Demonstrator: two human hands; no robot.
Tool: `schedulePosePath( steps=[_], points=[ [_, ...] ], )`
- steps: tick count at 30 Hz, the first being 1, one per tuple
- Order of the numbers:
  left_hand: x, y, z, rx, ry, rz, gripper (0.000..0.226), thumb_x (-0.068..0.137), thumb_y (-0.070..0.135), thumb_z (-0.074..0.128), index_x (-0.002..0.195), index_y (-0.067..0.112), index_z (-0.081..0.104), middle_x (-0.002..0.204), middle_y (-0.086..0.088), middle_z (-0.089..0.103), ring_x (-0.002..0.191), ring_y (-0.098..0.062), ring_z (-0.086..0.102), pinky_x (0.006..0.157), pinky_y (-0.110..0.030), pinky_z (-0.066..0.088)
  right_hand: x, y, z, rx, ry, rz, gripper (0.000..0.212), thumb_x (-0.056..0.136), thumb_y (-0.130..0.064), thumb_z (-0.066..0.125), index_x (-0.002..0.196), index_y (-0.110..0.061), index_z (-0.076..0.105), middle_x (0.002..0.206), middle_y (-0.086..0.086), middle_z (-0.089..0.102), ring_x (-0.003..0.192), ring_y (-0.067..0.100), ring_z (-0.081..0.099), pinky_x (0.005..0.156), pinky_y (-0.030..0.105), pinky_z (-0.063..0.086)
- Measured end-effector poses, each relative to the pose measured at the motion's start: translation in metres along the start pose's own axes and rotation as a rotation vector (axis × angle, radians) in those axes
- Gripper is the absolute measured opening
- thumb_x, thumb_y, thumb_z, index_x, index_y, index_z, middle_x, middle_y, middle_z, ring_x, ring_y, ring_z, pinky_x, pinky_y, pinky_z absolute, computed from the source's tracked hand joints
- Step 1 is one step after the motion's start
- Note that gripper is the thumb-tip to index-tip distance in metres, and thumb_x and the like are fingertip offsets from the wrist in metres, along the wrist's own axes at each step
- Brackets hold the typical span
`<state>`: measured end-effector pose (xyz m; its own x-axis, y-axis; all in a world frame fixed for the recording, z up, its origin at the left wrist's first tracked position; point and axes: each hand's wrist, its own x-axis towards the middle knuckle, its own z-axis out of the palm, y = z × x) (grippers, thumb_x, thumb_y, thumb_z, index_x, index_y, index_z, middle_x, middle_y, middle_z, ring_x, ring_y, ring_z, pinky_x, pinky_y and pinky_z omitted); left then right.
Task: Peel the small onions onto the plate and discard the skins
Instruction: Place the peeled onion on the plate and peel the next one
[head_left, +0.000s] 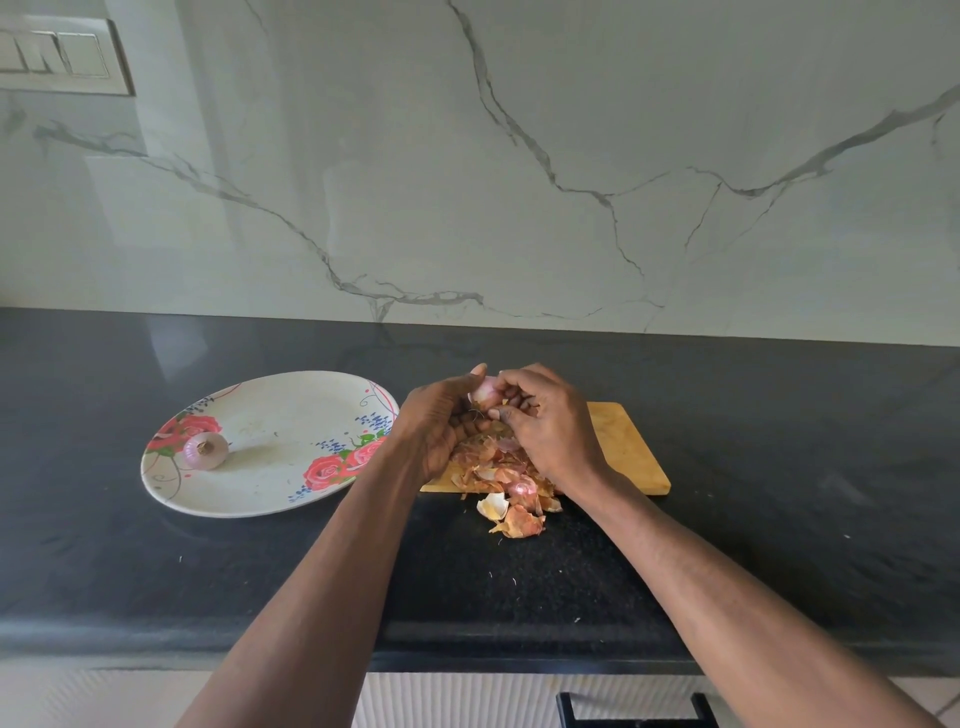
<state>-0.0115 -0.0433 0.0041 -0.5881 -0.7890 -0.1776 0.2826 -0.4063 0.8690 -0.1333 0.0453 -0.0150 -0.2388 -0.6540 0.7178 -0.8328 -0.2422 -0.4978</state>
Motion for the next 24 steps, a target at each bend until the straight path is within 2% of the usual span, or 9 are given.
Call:
schedulePosePath(
  steps=[5,9,11,14,17,20,22,24],
  points=[
    [-0.0008,-0.0002,0.0007,0.016,0.001,0.002,0.023,0.086,0.015,0.077,0.096,-0.003,0.069,0.088,-0.019,0.069,0.064,-0.021,0.063,0.058,-0.027,0.056,0.0009,0.0013,-0.0005,0.013,0.006,0.014,0.025,0.077,-0.004,0.082,0.101,-0.01,0.075,0.096,-0.004,0.065,0.083,0.002,0.059,0.07,0.016,0.053],
    [-0.0013,0.0005,0.0013,0.019,-0.004,0.007,0.024,0.087,0.016,0.075,0.099,-0.004,0.066,0.082,-0.017,0.07,0.061,-0.02,0.063,0.057,-0.027,0.055,0.001,0.0012,0.0001,-0.005,-0.01,0.023,0.017,0.079,-0.001,0.08,0.085,-0.011,0.067,0.091,-0.007,0.059,0.082,-0.006,0.055,0.066,0.012,0.048],
    [-0.0012,0.0005,0.0015,0.019,-0.005,0.008,0.026,0.089,0.016,0.074,0.102,-0.004,0.065,0.077,-0.015,0.071,0.06,-0.019,0.064,0.057,-0.027,0.055,0.0009,0.0004,-0.0015,0.01,-0.015,0.043,0.019,0.08,-0.005,0.08,0.087,-0.012,0.063,0.091,-0.006,0.06,0.082,-0.002,0.057,0.065,0.014,0.05],
    [-0.0005,0.0001,0.0005,0.01,-0.007,0.008,0.026,0.091,0.016,0.072,0.106,-0.004,0.065,0.074,-0.013,0.072,0.061,-0.019,0.065,0.057,-0.027,0.055,0.0014,-0.0007,-0.0039,0.077,-0.039,0.085,0.024,0.084,-0.009,0.078,0.106,-0.012,0.069,0.102,-0.006,0.064,0.09,0.007,0.063,0.071,0.018,0.057],
    [0.0,-0.0001,-0.0003,-0.001,-0.018,0.003,0.022,0.092,0.013,0.07,0.106,-0.003,0.065,0.079,-0.015,0.073,0.066,-0.021,0.067,0.06,-0.028,0.058,0.0019,-0.0006,-0.0028,0.086,-0.024,0.078,0.025,0.085,-0.006,0.076,0.11,-0.01,0.074,0.105,-0.005,0.065,0.095,0.01,0.064,0.074,0.025,0.059],
    [-0.0005,-0.0003,-0.0007,-0.019,-0.043,-0.005,0.024,0.093,0.01,0.068,0.112,-0.004,0.064,0.087,-0.02,0.072,0.072,-0.023,0.068,0.064,-0.03,0.061,0.0024,0.0006,-0.0034,0.075,0.014,0.089,0.011,0.086,-0.004,0.075,0.096,-0.009,0.074,0.098,-0.003,0.064,0.091,0.008,0.061,0.07,0.03,0.058],
    [-0.0006,-0.0001,-0.0009,-0.026,-0.053,-0.003,0.027,0.092,0.01,0.069,0.114,-0.005,0.065,0.096,-0.022,0.07,0.076,-0.025,0.068,0.067,-0.031,0.062,0.0027,0.0002,-0.0039,0.062,0.021,0.092,0.007,0.087,-0.004,0.074,0.091,-0.009,0.072,0.095,-0.003,0.063,0.089,0.008,0.06,0.068,0.028,0.057],
    [-0.0009,0.0,-0.0009,-0.015,-0.06,0.002,0.029,0.088,0.01,0.073,0.112,-0.006,0.067,0.102,-0.024,0.069,0.079,-0.026,0.068,0.071,-0.033,0.062,0.0028,-0.0006,-0.0039,0.052,0.019,0.086,0.006,0.088,-0.005,0.073,0.09,-0.009,0.07,0.093,-0.004,0.063,0.088,0.005,0.059,0.067,0.019,0.053]
  ],
)
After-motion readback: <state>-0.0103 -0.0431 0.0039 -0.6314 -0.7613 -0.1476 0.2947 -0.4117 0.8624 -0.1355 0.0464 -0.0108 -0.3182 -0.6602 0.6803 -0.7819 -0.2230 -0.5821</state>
